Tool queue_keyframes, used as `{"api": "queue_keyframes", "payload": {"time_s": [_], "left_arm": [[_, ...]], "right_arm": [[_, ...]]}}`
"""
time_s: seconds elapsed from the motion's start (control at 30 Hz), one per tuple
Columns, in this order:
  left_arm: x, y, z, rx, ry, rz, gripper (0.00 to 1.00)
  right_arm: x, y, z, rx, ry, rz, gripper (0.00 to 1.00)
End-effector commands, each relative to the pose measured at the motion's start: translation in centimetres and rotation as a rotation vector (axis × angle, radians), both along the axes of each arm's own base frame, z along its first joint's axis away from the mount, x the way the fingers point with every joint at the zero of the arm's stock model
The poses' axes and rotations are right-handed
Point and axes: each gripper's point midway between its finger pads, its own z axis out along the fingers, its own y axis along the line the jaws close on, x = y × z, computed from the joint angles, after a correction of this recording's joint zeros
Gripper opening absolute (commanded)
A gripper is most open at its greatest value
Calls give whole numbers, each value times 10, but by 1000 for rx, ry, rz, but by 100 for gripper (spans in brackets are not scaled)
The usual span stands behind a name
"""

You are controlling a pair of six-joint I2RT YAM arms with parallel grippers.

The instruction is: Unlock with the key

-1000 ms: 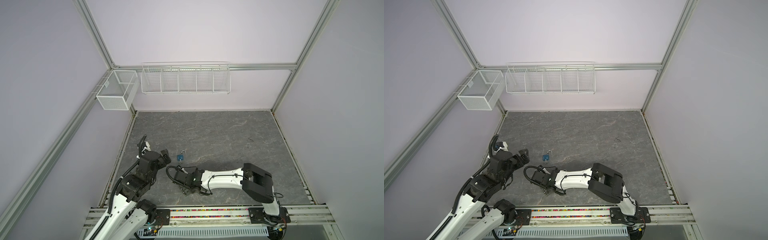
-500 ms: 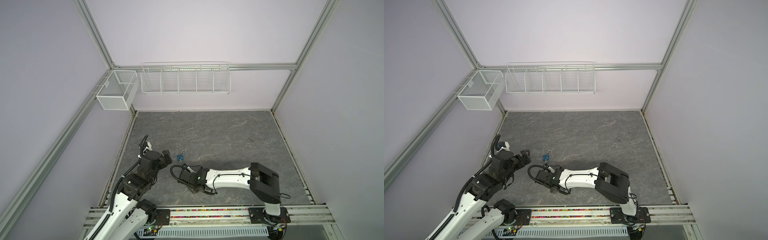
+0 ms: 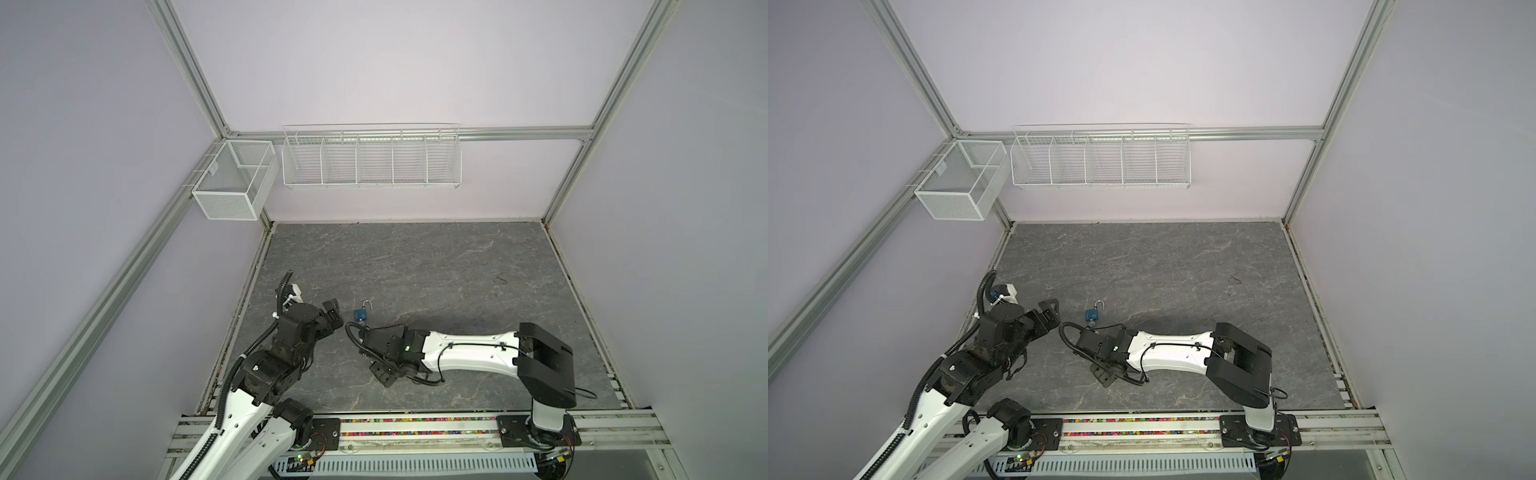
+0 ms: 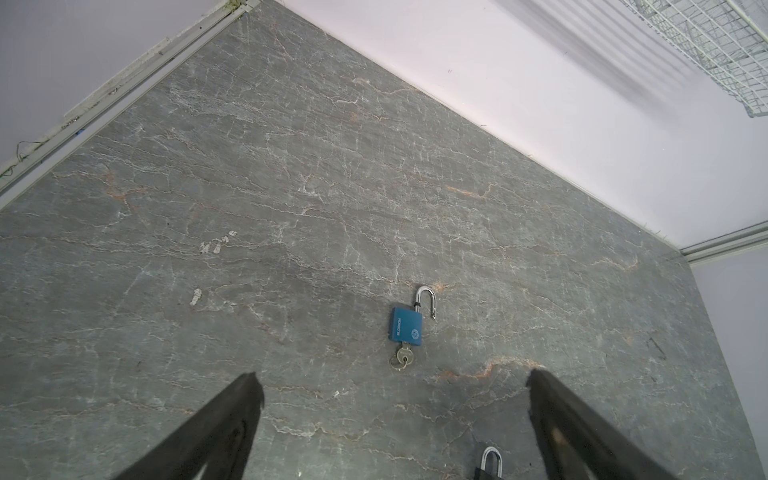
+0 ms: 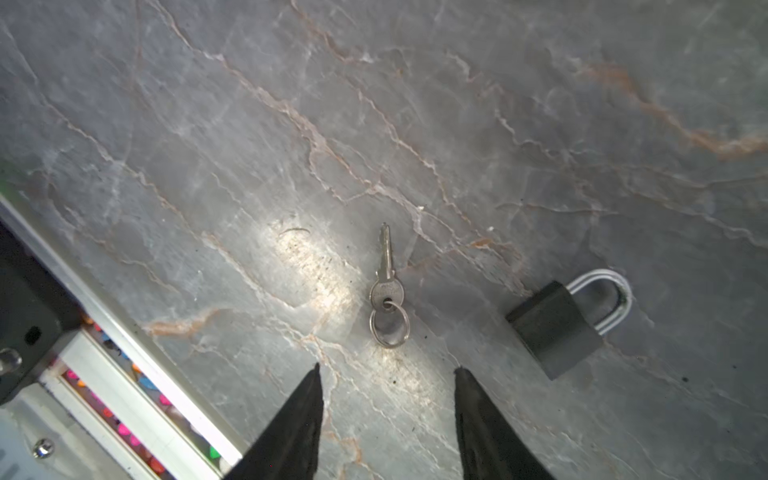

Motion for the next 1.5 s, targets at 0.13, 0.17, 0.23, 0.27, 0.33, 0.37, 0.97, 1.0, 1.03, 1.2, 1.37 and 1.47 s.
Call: {"api": "queue_keyframes", "payload": {"time_s": [0.13,0.17,0.23,0.27,0.33,0.37,0.97,1.0,1.03,1.2,1.37,1.47], "left_arm": [[-6,8,-7,2,20,30,99],[-6,8,-8,2,20,32,99],[-5,7,-7,2,16,29,99],[-5,7,-7,5,17,29,99],[-5,7,-8,6,20,32,99],[-5,7,-8,5,20,31,99],[-4,8,-11,7,20,36,99],[-3,7,-12,5,21,38,99],[-3,7,-12,3,20,36,99],[-3,5,-11,-12,16,33,99],[-3,6,-9,-10,15,34,99],[-3,5,-10,-13,14,33,99]], "right_arm": [[2,3,-20,-5,78,-17,43],[3,4,-21,-5,79,-18,41],[4,4,-24,-15,77,-21,40],[4,3,-26,-22,79,-24,38],[3,4,-29,-29,90,-21,36],[1,5,-30,-28,97,-18,34],[9,2,-35,-57,60,-49,20],[9,4,-33,-50,58,-50,19],[9,4,-32,-47,57,-48,19],[14,7,-24,-43,23,-52,15],[17,4,-20,-47,1,-46,12],[15,4,-16,-37,-7,-25,12]]}}
